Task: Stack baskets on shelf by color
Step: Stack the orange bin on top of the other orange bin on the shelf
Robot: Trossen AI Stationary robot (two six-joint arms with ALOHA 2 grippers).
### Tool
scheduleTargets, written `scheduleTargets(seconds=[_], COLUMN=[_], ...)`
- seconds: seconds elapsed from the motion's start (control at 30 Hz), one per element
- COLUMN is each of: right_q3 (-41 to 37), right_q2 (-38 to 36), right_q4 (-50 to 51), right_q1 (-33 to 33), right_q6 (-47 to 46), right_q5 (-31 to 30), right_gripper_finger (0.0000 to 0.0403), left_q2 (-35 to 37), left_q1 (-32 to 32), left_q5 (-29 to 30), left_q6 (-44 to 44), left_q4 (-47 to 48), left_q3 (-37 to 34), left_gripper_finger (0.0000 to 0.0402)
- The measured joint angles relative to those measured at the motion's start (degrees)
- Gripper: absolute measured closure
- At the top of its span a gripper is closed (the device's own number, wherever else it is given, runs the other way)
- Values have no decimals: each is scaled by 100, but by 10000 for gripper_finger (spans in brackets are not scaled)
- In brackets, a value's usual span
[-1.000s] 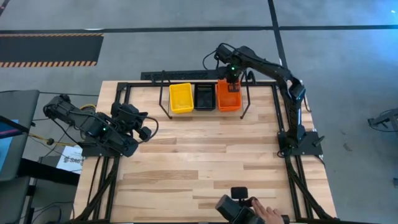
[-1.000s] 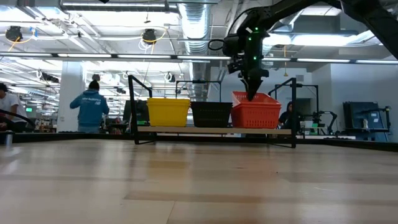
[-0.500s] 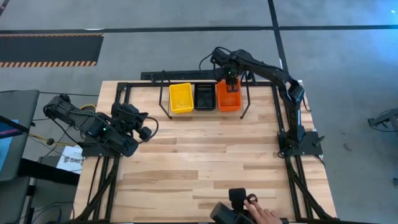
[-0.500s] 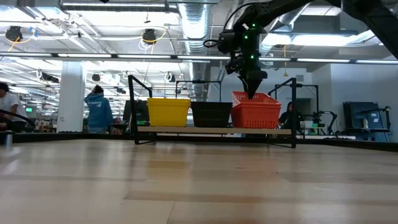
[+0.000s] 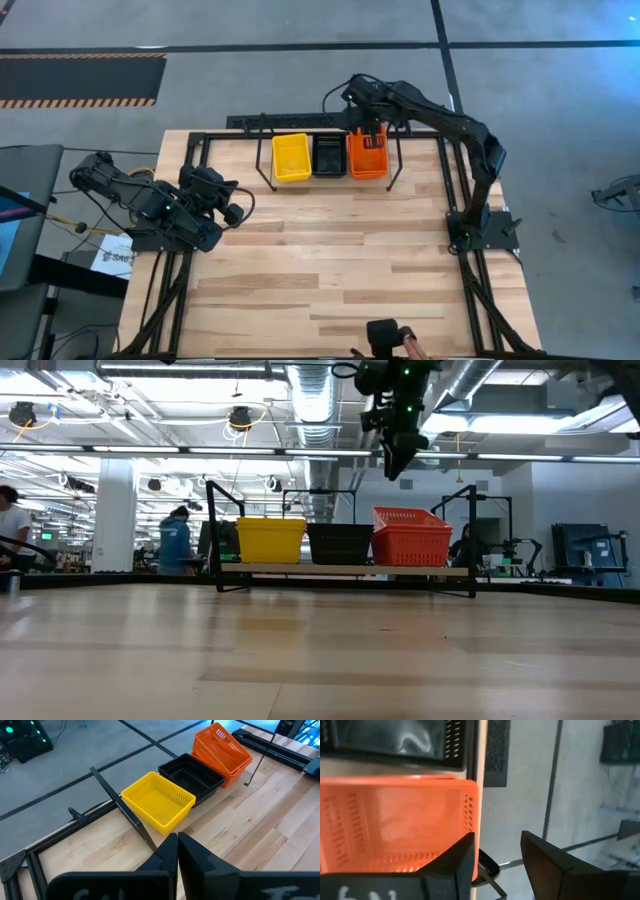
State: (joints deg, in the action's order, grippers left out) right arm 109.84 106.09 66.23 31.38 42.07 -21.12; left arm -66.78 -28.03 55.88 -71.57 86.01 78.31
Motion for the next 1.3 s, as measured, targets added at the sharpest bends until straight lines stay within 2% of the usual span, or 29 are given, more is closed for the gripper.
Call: scheduleTargets(seconds=[0.27,0.63,0.8,0.87,0.93,1.07,1.1,1.3], right_q3=[-57,-437,-433,-433,-433,-433,-433,-433], right_q2=[4,13,13,13,13,13,13,13], right_q4=[-93,-1058,-1028,-842,-534,-43,-8,-483], right_q1=[195,199,201,201,201,175,165,177], right_q6=[-1644,-4204,-4803,-4818,-4843,-4956,-4927,-5254], right_q5=[310,477,868,929,933,931,926,901], right_gripper_finger=[224,219,225,238,267,372,386,398], left_q2=[0,2,2,2,2,0,2,2], left_q1=[-1,0,0,0,-2,-2,0,-2], left_q5=[-4,-4,-78,-143,-153,-153,-153,-157], left_q6=[82,236,344,426,498,504,527,647], left_q4=[0,0,0,0,0,0,0,0], left_q3=[2,2,1,1,2,2,1,1], left_gripper_finger=[401,401,402,401,402,402,401,401])
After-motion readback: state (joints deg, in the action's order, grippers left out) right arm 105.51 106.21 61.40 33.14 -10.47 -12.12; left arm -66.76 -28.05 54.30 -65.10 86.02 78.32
